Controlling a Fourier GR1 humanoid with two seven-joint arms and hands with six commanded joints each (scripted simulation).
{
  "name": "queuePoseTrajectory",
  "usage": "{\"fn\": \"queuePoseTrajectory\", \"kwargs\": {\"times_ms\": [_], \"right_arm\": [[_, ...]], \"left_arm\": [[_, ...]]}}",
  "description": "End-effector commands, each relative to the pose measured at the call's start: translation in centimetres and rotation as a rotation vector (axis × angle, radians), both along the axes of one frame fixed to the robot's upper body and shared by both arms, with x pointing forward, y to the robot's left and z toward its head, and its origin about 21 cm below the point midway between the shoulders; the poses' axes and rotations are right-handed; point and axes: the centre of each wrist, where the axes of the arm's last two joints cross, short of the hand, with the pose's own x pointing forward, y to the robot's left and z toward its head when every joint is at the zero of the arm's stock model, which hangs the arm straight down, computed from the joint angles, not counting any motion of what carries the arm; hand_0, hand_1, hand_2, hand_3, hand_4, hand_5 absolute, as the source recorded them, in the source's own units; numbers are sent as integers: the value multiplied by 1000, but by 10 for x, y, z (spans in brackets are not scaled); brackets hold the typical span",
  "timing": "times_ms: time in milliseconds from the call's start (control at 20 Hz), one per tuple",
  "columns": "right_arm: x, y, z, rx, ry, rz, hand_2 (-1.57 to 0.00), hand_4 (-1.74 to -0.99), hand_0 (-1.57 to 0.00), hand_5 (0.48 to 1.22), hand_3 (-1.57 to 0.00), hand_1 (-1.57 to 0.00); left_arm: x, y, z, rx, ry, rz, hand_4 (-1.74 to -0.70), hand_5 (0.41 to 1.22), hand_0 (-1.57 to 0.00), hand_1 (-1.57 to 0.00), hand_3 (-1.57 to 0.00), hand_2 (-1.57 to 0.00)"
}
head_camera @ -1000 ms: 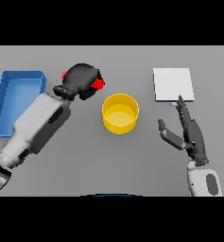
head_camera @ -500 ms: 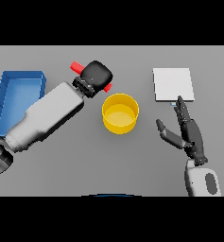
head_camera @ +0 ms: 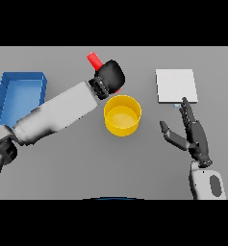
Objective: Pick up the red beaker and tilt it to pour out 1 green nut into yellow bowl. Pick up the yellow bowl and place it on the metallic measuring scale.
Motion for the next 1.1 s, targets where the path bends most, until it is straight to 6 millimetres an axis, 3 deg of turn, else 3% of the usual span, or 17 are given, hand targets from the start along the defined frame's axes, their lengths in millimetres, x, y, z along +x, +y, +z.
{"fn": "queuePoseTrajectory", "kwargs": {"times_ms": [0,450,750,950,1050], "right_arm": [[1,4,-1,10,-4,6,1,-1290,1,604,1,1],[-1,2,2,-20,-18,2,1,-1282,1,603,1,1],[1,6,0,-40,-9,-11,1,-1245,1,585,1,1],[0,3,2,-27,-25,-3,1,-1226,1,587,1,1],[-2,2,-2,-21,-21,-3,1,-1219,1,595,1,1]], "left_arm": [[-2,-6,-3,35,-25,-11,-1737,1221,-1571,-1571,-1531,-1571],[-12,-35,-1,286,-71,-90,-1740,1221,-1571,-1571,-1566,-1571],[-5,-37,-2,373,-128,-98,-1741,1221,-1571,-1571,-1570,-1571],[1,-40,19,364,-186,-102,-1738,1189,-1571,-1571,-1570,-1571],[10,-36,45,322,-240,-90,-1738,1171,-1571,-1571,-1571,-1571]]}}
